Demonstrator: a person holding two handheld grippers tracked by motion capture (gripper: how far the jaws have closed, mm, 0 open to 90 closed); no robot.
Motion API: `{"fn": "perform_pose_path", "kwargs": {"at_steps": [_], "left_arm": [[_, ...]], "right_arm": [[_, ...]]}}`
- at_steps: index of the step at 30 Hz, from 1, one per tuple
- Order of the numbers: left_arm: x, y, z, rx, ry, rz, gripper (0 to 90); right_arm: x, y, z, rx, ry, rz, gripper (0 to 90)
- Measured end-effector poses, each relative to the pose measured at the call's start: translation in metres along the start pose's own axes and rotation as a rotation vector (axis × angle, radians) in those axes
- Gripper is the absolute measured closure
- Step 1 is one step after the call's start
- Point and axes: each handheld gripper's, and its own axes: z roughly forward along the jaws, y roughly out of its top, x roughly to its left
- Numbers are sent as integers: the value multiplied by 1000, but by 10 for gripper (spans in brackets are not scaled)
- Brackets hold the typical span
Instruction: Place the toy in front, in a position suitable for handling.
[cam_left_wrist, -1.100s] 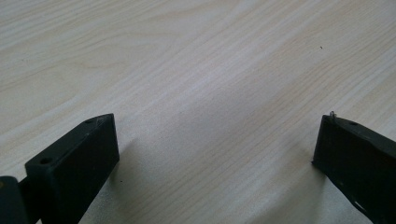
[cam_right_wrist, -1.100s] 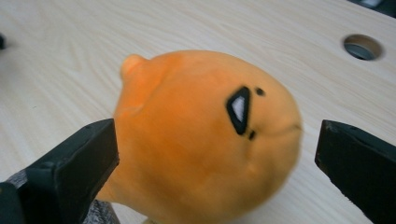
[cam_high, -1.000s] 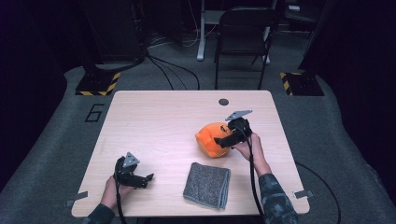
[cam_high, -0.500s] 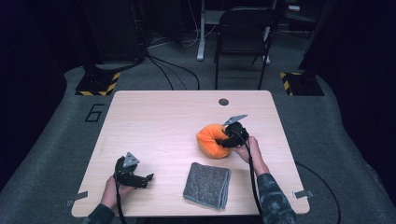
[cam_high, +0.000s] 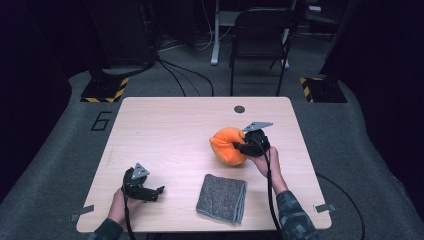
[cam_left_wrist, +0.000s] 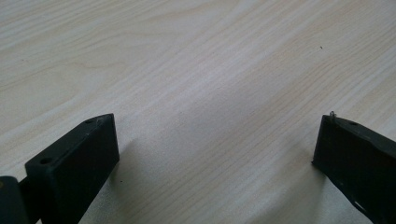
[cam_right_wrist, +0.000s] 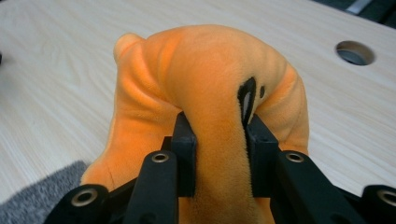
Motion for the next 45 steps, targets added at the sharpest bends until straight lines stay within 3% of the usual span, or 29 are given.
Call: {"fn": "perform_pose_path", "kwargs": {"at_steps": [3, 5, 6, 8, 9, 10, 11, 14, 15, 19, 22, 32, 38, 40, 45], "left_arm": [[0, 0, 0, 0, 0, 0, 0], [0, 0, 0, 0, 0, 0, 0], [0, 0, 0, 0, 0, 0, 0], [0, 0, 0, 0, 0, 0, 0], [0, 0, 0, 1, 1, 2, 0], [0, 0, 0, 0, 0, 0, 0], [0, 0, 0, 1, 1, 3, 0], [0, 0, 0, 0, 0, 0, 0], [0, 0, 0, 0, 0, 0, 0], [0, 0, 0, 0, 0, 0, 0], [0, 0, 0, 1, 1, 3, 0], [0, 0, 0, 0, 1, 4, 0], [0, 0, 0, 0, 0, 0, 0], [0, 0, 0, 0, 0, 1, 0], [0, 0, 0, 0, 1, 2, 0]], "right_arm": [[6, 5, -8, -12, -45, 31, 690], [11, 7, -14, -21, -91, 89, 683], [11, 7, -14, -21, -91, 89, 683], [14, 8, -16, -32, -121, 135, 682], [16, 7, -16, -38, -132, 165, 683], [16, 7, -16, -38, -132, 165, 683], [21, 6, -14, -33, -159, 202, 683], [23, 4, -12, -43, -185, 230, 683], [27, 1, -9, -57, -208, 275, 682], [32, -1, -5, -66, -232, 306, 679], [40, -1, 0, -84, -279, 336, 661], [51, -7, 15, -100, -355, 390, 606], [54, -17, 37, -59, -381, 383, 548], [55, -18, 38, -65, -390, 373, 487], [48, -17, 27, -75, -363, 368, 231]]}}
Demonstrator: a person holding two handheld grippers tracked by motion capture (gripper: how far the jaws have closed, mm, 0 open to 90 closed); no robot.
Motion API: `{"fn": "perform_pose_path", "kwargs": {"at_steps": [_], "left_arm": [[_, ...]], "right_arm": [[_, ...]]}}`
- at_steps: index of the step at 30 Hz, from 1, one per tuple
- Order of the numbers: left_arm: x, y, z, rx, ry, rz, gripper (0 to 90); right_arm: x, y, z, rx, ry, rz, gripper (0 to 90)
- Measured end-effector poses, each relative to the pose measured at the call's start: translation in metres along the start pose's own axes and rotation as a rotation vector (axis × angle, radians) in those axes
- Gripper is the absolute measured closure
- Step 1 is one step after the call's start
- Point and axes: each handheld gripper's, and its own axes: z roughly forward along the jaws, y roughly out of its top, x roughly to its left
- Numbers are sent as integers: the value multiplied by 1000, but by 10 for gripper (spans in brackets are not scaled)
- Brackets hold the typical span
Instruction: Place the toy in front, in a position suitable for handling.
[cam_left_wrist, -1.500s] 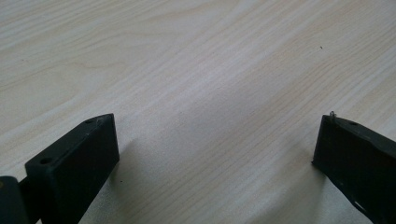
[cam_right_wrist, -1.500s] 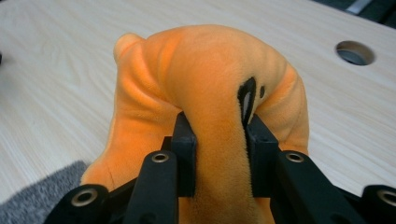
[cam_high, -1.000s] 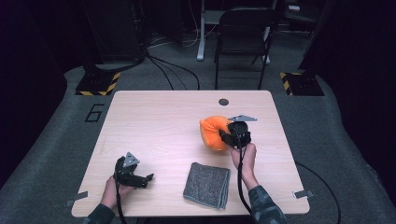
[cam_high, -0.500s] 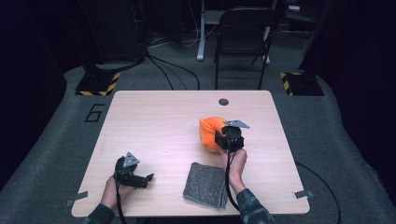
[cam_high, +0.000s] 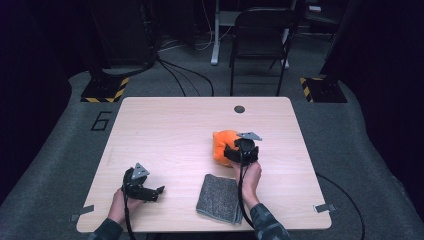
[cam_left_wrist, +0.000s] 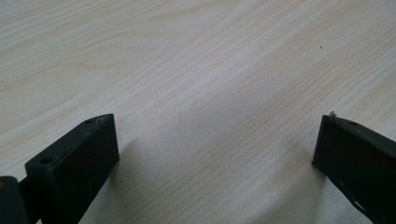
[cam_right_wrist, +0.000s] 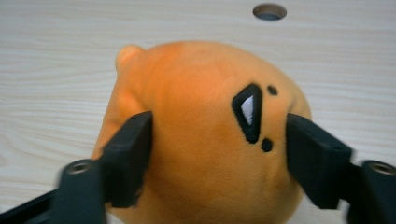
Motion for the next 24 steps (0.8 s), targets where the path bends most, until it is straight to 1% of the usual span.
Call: {"fn": "perform_pose_path", "kwargs": {"at_steps": [1, 3, 4, 5, 6, 8, 9, 10, 11, 13, 16, 17, 18, 19, 20, 21, 22, 23, 24], "left_arm": [[0, 0, 0, 0, 0, 0, 0], [0, 0, 0, 0, 0, 0, 0], [0, 0, 0, -1, -1, -2, 0], [0, 0, 0, 0, -1, -2, 0], [0, 0, 0, 0, -1, -1, 0], [0, 0, 0, 0, -1, -1, 0], [0, 0, 0, 0, 0, 0, 0], [0, 0, 0, 0, 0, 0, 0], [0, 0, 0, 0, 0, 1, 0], [0, 0, 0, 1, 0, 2, 0], [0, 0, 0, 0, 0, 1, 0], [0, 0, 0, 0, 0, 1, 0], [0, 0, 0, 1, 0, 1, 0], [0, 0, 0, 0, 1, 1, 0], [0, 0, 0, 0, 0, -1, 0], [0, 0, 0, 1, 0, 2, 0], [0, 0, 0, 1, 0, 2, 0], [0, 0, 0, 1, -1, -1, 0], [0, 0, 0, 1, 0, 1, 0]], "right_arm": [[-6, 1, -4, -16, 23, -2, 201], [-14, 2, -12, -23, 61, -8, 157], [-19, 2, -16, -25, 87, -16, 136], [-23, 2, -20, -23, 109, -30, 135], [-25, 2, -23, -21, 130, -30, 123], [-30, -1, -31, -14, 176, -61, 80], [-34, -5, -38, -2, 215, -101, 51], [-34, -5, -38, -2, 215, -101, 51], [-35, -7, -41, 3, 231, -120, 46], [-35, -11, -47, 24, 252, -142, 24], [-33, -18, -56, 42, 289, -189, 1], [-32, -20, -58, 51, 298, -193, 0], [-28, -27, -62, 65, 323, -222, 0], [-28, -27, -62, 65, 323, -222, 0], [-23, -35, -64, 97, 349, -258, 0], [-21, -39, -65, 107, 355, -282, 0], [-21, -39, -65, 107, 355, -282, 0], [-17, -43, -65, 127, 362, -299, 0], [-11, -51, -66, 148, 376, -321, 0]]}}
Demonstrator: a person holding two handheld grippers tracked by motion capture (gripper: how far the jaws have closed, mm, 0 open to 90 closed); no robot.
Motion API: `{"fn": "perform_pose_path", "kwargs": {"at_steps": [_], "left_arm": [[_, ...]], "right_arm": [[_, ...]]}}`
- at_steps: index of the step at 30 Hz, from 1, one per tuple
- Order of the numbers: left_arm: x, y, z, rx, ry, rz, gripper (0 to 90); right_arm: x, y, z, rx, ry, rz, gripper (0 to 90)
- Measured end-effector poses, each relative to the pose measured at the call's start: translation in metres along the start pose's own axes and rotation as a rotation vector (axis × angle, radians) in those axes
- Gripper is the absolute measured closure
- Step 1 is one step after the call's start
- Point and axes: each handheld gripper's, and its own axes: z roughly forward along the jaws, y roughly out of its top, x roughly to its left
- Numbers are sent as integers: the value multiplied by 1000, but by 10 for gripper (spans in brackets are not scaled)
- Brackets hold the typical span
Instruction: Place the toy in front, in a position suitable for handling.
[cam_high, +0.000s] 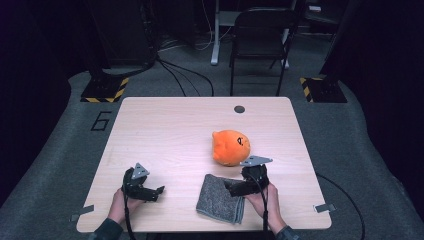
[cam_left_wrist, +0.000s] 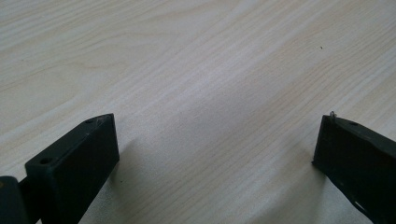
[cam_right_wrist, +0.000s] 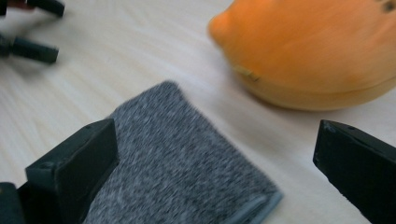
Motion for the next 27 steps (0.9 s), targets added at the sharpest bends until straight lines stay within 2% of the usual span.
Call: {"fn": "perform_pose_path", "kwargs": {"at_steps": [1, 4, 6, 11, 13, 15, 16, 19, 20, 21, 22, 23, 24, 25, 27], "left_arm": [[0, 0, 0, 0, 0, 0, 0], [0, 0, 0, 0, 0, 0, 0], [0, 0, 0, 0, -1, -3, 0], [0, 0, 0, 0, 0, 0, 0], [0, 0, 0, 0, 0, 0, 0], [0, 0, 0, 0, 0, 0, 0], [0, 0, 0, 0, -1, -2, 0], [0, 0, 0, 0, 0, -1, 0], [0, 0, 0, 0, 0, 1, 0], [0, 0, 0, 0, 0, 1, 0], [0, 0, 0, 0, 0, 0, 0], [0, 0, 0, 0, 0, 0, 0], [0, 0, 0, -1, 0, -1, 0], [0, 0, 0, -1, -1, -1, 0], [0, 0, 0, 0, 0, 1, 0]], "right_arm": [[3, -2, 3, 16, 10, -20, 0], [12, -5, 9, 37, 22, -32, 0], [19, -6, 17, 60, 26, -74, 0], [37, -9, 35, 121, 52, -113, 14], [40, -12, 42, 140, 40, -131, 35], [40, -15, 46, 165, 48, -145, 93], [40, -15, 46, 165, 48, -145, 93], [39, -18, 50, 187, 42, -150, 183], [40, -19, 51, 197, 44, -150, 231], [40, -20, 53, 199, 26, -159, 268], [39, -21, 54, 198, 21, -169, 342], [39, -21, 54, 198, 21, -169, 342], [38, -21, 52, 204, 31, -175, 458], [38, -21, 52, 204, 31, -175, 458], [38, -21, 50, 197, 33, -183, 574]]}}
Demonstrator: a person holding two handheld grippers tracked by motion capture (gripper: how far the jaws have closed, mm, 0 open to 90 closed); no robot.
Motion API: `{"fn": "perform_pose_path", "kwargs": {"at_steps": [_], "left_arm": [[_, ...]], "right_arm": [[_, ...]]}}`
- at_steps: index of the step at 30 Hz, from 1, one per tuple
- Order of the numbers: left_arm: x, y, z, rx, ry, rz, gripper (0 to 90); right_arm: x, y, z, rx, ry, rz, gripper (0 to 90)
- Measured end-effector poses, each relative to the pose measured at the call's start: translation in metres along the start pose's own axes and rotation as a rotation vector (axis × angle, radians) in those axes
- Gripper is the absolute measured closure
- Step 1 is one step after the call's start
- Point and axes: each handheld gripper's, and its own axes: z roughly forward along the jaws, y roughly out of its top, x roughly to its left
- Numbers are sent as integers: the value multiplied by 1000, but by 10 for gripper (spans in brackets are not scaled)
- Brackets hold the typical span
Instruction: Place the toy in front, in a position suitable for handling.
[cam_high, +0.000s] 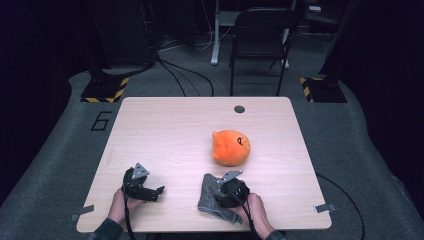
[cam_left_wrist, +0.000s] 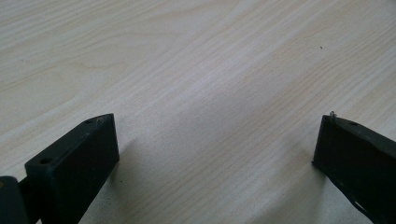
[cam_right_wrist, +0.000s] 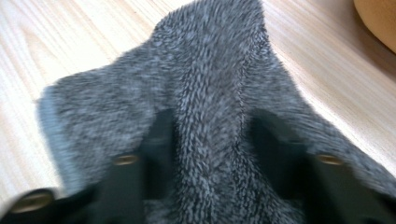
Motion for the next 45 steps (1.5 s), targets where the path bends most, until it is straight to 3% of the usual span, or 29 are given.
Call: {"fn": "perform_pose_path", "kwargs": {"at_steps": [1, 4, 9, 15, 28, 45], "left_arm": [[0, 0, 0, 0, 0, -1, 0], [0, 0, 0, 0, 0, -2, 0], [0, 0, 0, 0, -1, -1, 0], [0, 0, 0, 0, -1, -1, 0], [0, 0, 0, 0, -1, -1, 0], [0, 0, 0, 0, -1, 0, 0]], "right_arm": [[1, 0, 0, -3, 2, -4, 646], [3, 0, 0, -6, 9, -19, 736], [8, -2, -1, -21, 0, -40, 780], [6, -2, -7, -32, 10, -29, 782], [-3, -3, -37, -92, 6, -14, 777], [-22, -30, -66, -97, -42, 47, 766]]}}
